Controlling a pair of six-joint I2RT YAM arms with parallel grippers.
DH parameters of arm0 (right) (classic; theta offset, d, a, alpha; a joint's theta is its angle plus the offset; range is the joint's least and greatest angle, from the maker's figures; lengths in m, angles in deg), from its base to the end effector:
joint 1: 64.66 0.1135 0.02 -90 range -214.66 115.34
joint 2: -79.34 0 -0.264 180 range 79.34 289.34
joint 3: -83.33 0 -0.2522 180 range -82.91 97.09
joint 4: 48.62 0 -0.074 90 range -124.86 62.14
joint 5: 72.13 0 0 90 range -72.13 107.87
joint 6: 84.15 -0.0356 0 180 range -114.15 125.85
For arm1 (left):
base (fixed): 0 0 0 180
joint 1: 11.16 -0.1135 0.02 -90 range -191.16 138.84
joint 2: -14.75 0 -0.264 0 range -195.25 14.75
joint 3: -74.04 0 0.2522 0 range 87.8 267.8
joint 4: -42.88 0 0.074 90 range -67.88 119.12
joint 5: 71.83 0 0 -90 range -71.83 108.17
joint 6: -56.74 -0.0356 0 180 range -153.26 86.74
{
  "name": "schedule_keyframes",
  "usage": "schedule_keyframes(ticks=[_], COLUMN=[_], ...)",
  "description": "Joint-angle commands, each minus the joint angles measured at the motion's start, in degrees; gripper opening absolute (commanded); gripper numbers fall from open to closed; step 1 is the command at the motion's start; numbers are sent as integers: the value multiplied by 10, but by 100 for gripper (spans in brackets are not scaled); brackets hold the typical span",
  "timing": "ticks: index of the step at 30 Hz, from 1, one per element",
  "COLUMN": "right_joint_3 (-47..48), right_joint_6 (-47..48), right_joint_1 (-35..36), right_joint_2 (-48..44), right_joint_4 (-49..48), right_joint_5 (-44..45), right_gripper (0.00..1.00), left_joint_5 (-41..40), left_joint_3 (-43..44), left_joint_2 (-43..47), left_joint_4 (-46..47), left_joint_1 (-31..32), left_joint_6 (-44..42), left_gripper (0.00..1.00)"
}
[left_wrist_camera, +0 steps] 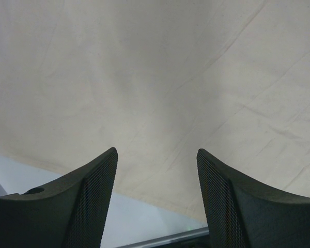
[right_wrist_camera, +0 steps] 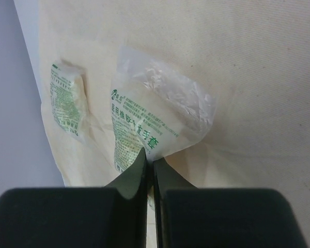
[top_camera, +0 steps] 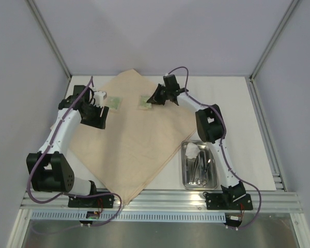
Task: Prepare the surgical pack
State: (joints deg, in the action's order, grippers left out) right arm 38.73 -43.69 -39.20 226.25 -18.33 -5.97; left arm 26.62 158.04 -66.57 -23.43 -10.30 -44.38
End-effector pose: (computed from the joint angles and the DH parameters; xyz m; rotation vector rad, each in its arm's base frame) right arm 0.5064 0.2571 0.1363 0.2899 2.4880 1.0967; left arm 0.2805 -0.0094 0.2884 0.3242 2.6478 -0.1404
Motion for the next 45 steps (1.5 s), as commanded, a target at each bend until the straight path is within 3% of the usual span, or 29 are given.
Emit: schedule_keyframes(ticks=[1,5,6,10,14,18,24,30,45], right_joint_3=[-2,-66,-88,-293,-442,-580,-754,-833,-882], right_joint_6=[22,75,107,193,270,265,165,140,160], right_joint_1=[5,5,5,4,4,2,2,3,4], right_joint_2=[-74,-184,-249,-430,-585,-739,-928,-997,-906], right_joint_4=[-5,26,36,94,292,394,442,370,252], right_joint_5=[-19,-25,-27,-29,31,100,97,68,106], right_gripper=[0,1,1,1,0,0,1,0,1], left_joint_5=[-1,3,9,26,52,81,107,119,114], left_joint_3=[16,15,13,7,8,1,-6,-7,2], left_joint_2=[23,41,45,63,75,92,104,118,99], left_joint_4=[-4,-13,-12,-10,-12,-12,-15,-15,-15], left_joint_1=[-2,-2,-2,-2,-2,-2,-2,-2,-2], left_joint_6=[-18,-23,-25,-25,-22,-23,-24,-24,-22], left_gripper=[72,72,73,73,72,72,73,73,73])
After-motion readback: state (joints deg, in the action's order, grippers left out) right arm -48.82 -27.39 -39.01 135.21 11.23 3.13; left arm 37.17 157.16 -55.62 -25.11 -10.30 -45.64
